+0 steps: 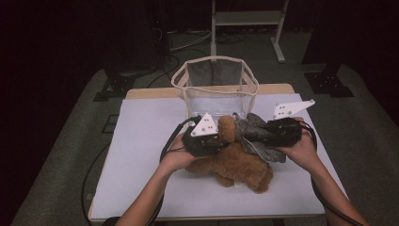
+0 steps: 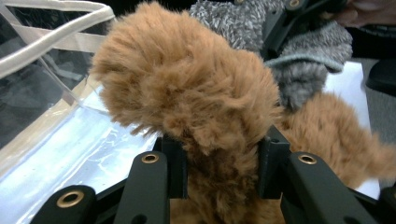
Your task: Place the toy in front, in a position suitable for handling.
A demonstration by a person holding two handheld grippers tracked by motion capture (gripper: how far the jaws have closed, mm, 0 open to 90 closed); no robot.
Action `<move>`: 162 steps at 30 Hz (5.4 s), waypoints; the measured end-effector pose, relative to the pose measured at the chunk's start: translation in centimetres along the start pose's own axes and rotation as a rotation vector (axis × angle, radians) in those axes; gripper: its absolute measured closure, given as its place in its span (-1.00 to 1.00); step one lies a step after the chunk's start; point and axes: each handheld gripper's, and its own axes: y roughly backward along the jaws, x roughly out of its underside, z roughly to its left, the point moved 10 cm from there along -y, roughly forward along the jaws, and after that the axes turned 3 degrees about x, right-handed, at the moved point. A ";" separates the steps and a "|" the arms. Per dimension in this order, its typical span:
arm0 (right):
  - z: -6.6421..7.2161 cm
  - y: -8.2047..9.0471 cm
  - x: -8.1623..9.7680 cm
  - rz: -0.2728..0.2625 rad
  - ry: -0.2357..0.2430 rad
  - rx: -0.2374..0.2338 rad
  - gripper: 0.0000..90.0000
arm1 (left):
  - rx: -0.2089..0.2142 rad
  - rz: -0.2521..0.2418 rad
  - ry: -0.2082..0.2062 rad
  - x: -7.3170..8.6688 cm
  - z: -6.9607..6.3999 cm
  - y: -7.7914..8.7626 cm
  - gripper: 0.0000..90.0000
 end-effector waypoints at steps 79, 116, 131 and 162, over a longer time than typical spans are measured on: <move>4.7 -3.5 6.4 0.052 -0.019 -0.103 0.61 | 0.257 -0.112 -0.045 10.6 0.7 5.0 -0.23; -0.5 -0.5 5.6 0.076 -0.118 -0.023 0.63 | 0.182 0.080 -0.079 11.1 0.2 4.7 -0.30; -2.6 -1.6 5.2 0.140 -0.128 0.026 0.62 | 0.188 0.083 -0.085 11.1 0.0 4.8 -0.32; 1.7 -2.9 4.8 0.116 -0.105 -0.063 0.63 | 0.173 0.071 -0.034 10.4 0.1 4.4 -0.33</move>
